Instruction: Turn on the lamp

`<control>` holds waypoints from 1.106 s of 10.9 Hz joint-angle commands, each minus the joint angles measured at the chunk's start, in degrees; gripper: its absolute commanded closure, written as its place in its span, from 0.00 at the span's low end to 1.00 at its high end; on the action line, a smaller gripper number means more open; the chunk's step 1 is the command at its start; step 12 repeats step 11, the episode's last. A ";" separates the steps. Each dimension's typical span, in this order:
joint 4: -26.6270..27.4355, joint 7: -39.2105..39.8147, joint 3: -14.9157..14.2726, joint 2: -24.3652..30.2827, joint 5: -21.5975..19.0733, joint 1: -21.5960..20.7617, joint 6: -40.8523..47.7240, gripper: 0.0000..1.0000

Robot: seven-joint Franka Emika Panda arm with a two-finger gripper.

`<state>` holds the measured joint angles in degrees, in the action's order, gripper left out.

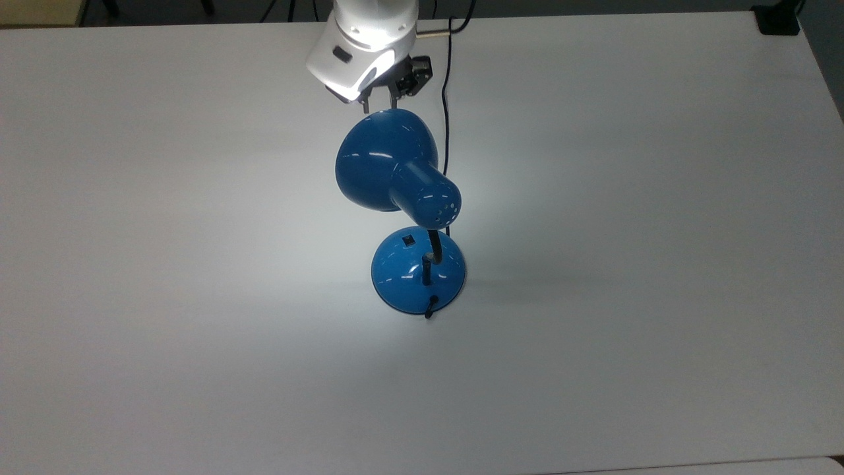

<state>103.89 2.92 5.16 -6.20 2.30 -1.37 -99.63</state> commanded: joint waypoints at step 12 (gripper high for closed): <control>-5.54 -3.97 -3.31 8.40 -1.16 3.75 -0.66 0.00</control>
